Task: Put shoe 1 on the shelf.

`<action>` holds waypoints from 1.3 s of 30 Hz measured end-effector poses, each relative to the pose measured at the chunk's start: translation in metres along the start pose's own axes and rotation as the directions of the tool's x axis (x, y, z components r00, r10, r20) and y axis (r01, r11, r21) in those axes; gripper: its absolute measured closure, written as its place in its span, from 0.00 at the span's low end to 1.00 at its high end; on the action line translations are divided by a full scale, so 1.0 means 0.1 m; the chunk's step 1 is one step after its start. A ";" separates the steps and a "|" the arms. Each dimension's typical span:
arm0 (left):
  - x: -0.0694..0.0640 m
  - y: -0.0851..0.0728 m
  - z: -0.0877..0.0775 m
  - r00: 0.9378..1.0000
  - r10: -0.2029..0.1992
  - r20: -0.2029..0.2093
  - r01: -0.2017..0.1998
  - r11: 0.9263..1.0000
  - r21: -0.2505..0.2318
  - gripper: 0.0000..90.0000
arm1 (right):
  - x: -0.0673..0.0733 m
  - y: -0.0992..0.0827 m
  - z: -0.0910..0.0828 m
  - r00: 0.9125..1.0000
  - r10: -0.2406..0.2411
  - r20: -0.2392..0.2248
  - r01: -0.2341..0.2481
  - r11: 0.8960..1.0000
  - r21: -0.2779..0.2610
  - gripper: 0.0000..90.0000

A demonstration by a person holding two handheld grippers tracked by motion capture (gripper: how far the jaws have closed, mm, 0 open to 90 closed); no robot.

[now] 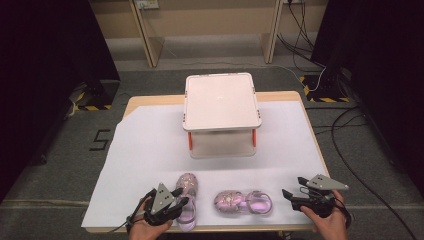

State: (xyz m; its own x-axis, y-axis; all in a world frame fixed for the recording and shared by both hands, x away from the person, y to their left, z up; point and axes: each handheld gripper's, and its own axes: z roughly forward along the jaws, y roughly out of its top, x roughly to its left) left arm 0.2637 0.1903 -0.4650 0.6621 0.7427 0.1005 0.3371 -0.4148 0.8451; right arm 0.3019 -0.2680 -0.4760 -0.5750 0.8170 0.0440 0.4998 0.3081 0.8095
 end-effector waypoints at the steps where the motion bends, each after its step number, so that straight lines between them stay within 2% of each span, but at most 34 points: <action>1: 0.00 0.00 0.00 1.000 0.009 -0.002 -0.009 1.000 -0.004 0.77 | 0.00 0.00 0.01 1.000 -0.004 -0.001 0.004 1.000 0.003 0.28; 5: 0.00 -0.01 -0.04 0.999 0.029 -0.026 -0.030 0.999 -0.021 0.84 | 0.03 0.00 0.00 1.000 -0.011 -0.008 0.011 1.000 0.006 0.28; 14: 0.14 0.05 -0.08 0.999 -0.011 -0.033 0.009 0.998 -0.065 0.90 | 0.03 0.02 0.01 1.000 -0.011 -0.004 0.011 1.000 0.002 0.28; 22: 0.12 0.16 -0.09 0.998 0.028 -0.050 -0.032 0.995 -0.093 0.92 | 0.02 0.02 0.01 1.000 -0.012 -0.004 0.012 1.000 0.000 0.28; 24: 0.15 0.18 -0.06 0.997 0.049 -0.059 -0.054 0.994 -0.100 0.92 | 0.03 0.02 0.01 1.000 -0.012 -0.002 0.012 1.000 0.002 0.28; 26: 0.16 0.19 -0.02 0.997 0.041 -0.063 -0.047 0.995 -0.092 0.92 | 0.03 0.02 0.01 1.000 -0.013 -0.003 0.013 1.000 0.000 0.28; 28: 0.19 0.22 0.03 0.996 0.057 -0.076 -0.064 0.994 -0.093 0.92 | 0.03 0.02 0.01 1.000 -0.010 -0.003 0.010 1.000 -0.001 0.28; 32: 0.23 0.29 0.13 0.995 0.064 -0.079 -0.071 0.993 -0.097 0.92 | 0.02 0.02 0.02 1.000 -0.013 -0.001 0.013 1.000 0.003 0.28; 39: 0.24 0.42 0.29 0.992 0.090 -0.085 -0.098 0.990 -0.100 0.92 | 0.02 0.02 0.02 1.000 -0.012 0.000 0.012 1.000 0.002 0.28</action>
State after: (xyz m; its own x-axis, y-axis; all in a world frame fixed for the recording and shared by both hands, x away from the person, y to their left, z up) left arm 0.3129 0.1753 -0.4419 0.6300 0.7446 0.2204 0.2018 -0.4310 0.8795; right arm 0.3027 -0.2651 -0.4753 -0.5812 0.8130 0.0344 0.4941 0.3190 0.8087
